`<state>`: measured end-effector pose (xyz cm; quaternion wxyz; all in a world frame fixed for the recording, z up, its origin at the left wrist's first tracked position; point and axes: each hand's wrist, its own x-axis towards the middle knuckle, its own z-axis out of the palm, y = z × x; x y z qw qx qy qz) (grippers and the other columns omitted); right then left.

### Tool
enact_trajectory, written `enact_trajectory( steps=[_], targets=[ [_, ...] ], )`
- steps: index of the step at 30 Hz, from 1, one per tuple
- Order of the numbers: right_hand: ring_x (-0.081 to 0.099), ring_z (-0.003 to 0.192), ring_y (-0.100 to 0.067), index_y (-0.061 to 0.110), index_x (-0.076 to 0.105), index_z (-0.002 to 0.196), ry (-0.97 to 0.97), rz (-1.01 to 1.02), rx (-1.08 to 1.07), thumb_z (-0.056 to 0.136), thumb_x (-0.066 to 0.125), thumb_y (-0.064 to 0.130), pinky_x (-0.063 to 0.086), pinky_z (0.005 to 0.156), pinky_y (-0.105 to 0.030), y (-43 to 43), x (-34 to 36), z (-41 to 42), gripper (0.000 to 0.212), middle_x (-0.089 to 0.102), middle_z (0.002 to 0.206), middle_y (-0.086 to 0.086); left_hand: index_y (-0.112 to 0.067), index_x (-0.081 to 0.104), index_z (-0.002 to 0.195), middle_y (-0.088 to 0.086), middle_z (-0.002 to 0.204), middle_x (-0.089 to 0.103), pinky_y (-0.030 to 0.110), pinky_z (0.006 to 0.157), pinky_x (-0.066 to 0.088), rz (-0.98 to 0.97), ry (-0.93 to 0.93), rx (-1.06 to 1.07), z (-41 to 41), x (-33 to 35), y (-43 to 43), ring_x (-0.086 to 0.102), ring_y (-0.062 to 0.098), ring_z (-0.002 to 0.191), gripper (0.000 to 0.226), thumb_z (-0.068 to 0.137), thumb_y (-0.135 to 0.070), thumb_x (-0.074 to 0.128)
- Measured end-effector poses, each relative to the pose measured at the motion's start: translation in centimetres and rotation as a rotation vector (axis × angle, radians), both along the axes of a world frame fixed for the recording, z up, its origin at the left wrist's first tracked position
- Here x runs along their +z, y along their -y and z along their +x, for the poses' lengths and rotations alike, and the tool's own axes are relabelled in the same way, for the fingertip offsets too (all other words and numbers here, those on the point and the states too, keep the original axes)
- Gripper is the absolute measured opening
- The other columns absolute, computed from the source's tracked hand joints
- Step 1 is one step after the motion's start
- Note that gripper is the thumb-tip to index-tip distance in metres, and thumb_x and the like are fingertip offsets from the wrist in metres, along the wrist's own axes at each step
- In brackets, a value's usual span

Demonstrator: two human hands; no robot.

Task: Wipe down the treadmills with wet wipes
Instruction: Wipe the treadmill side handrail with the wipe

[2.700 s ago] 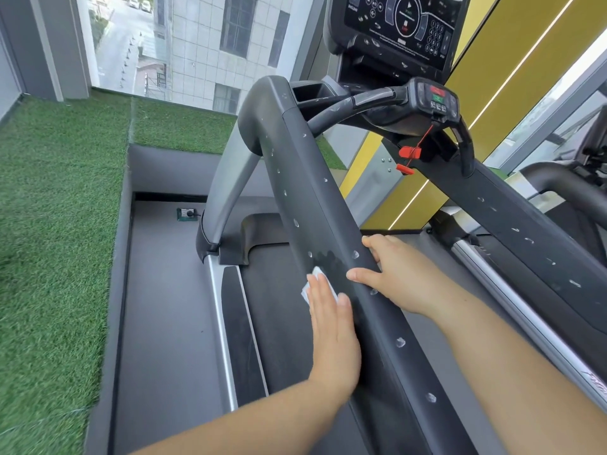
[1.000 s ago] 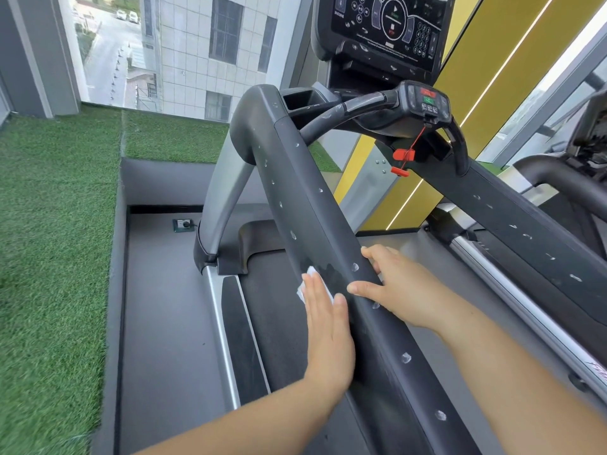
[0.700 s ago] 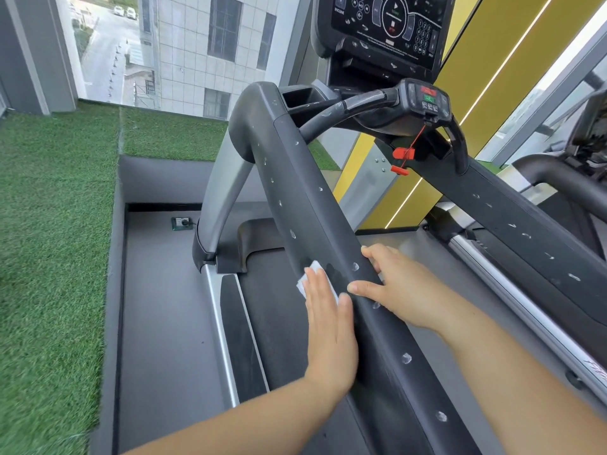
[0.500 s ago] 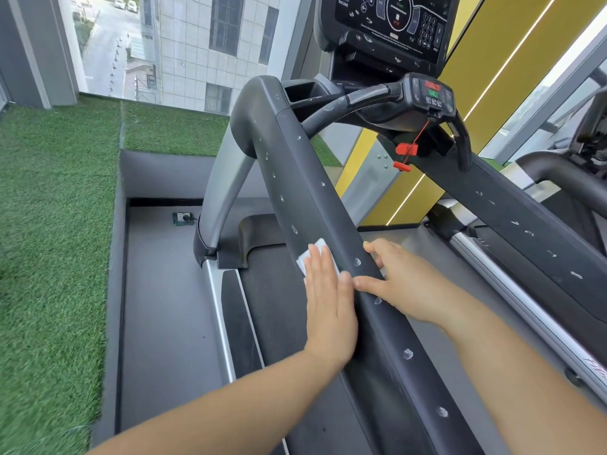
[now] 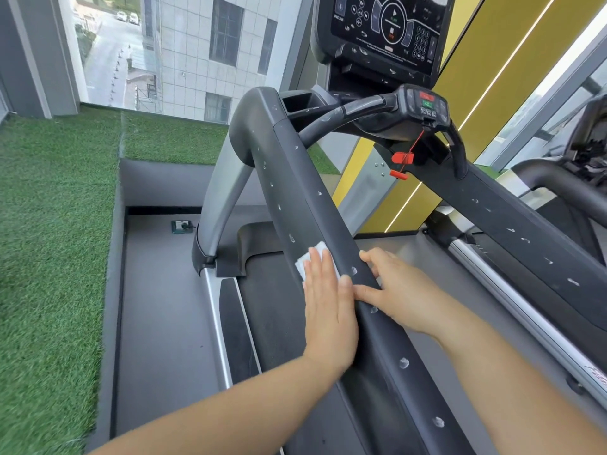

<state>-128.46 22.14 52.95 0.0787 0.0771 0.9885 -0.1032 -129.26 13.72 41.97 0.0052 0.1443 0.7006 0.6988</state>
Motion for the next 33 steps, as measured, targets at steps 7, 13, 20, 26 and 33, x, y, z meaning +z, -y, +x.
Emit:
enact_trajectory(
  steps=[7,13,20,26,33],
  targets=[
    [0.045,0.114,-0.009,0.022,0.03,0.144,0.007,-0.001,0.003,0.09,0.057,0.048,0.035,0.086,-0.023,0.0,0.1,0.0,0.066,0.038,0.14,0.007,-0.033,-0.012,0.144,-0.027,0.149,-0.018,0.025,0.117,-0.01,0.021,0.058,0.003,-0.2,-0.4,-0.2,-0.027,-0.018,0.129,0.05,0.103,-0.035,0.016],
    [0.044,0.12,-0.011,0.023,0.03,0.143,0.017,0.009,0.0,0.09,0.057,0.048,0.033,0.083,-0.022,0.0,0.2,0.0,0.065,0.037,0.142,0.007,-0.041,-0.013,0.14,-0.032,0.148,-0.02,0.021,0.115,-0.011,0.075,0.065,-0.022,1.5,-0.8,0.2,-0.026,-0.016,0.131,0.053,0.096,-0.057,0.013],
    [0.043,0.124,-0.011,0.022,0.031,0.143,0.017,-0.001,-0.002,0.09,0.058,0.047,0.035,0.09,-0.023,0.1,0.3,0.0,0.065,0.036,0.145,0.008,-0.028,-0.01,0.144,-0.024,0.151,-0.016,0.013,0.112,-0.007,0.058,0.116,0.075,-0.8,-1.4,-0.2,-0.022,-0.004,0.139,0.05,0.102,-0.043,0.01],
    [0.045,0.121,-0.011,0.025,0.03,0.143,0.033,-0.002,-0.015,0.089,0.057,0.049,0.034,0.086,-0.023,0.1,0.4,0.1,0.065,0.036,0.144,0.01,-0.044,-0.012,0.138,-0.038,0.144,-0.019,0.004,0.104,-0.01,0.196,0.202,-0.019,2.4,-1.8,0.0,-0.024,-0.021,0.129,0.049,0.099,-0.041,0.018],
    [0.043,0.123,-0.012,0.023,0.029,0.144,0.036,0.032,-0.008,0.09,0.056,0.05,0.035,0.088,-0.024,0.2,0.4,0.0,0.066,0.035,0.145,0.008,-0.04,-0.009,0.148,-0.039,0.143,-0.017,0.034,0.12,0.001,0.253,0.362,0.005,-0.7,-0.9,0.2,-0.017,-0.012,0.137,0.057,0.096,-0.053,0.013]
  ],
)
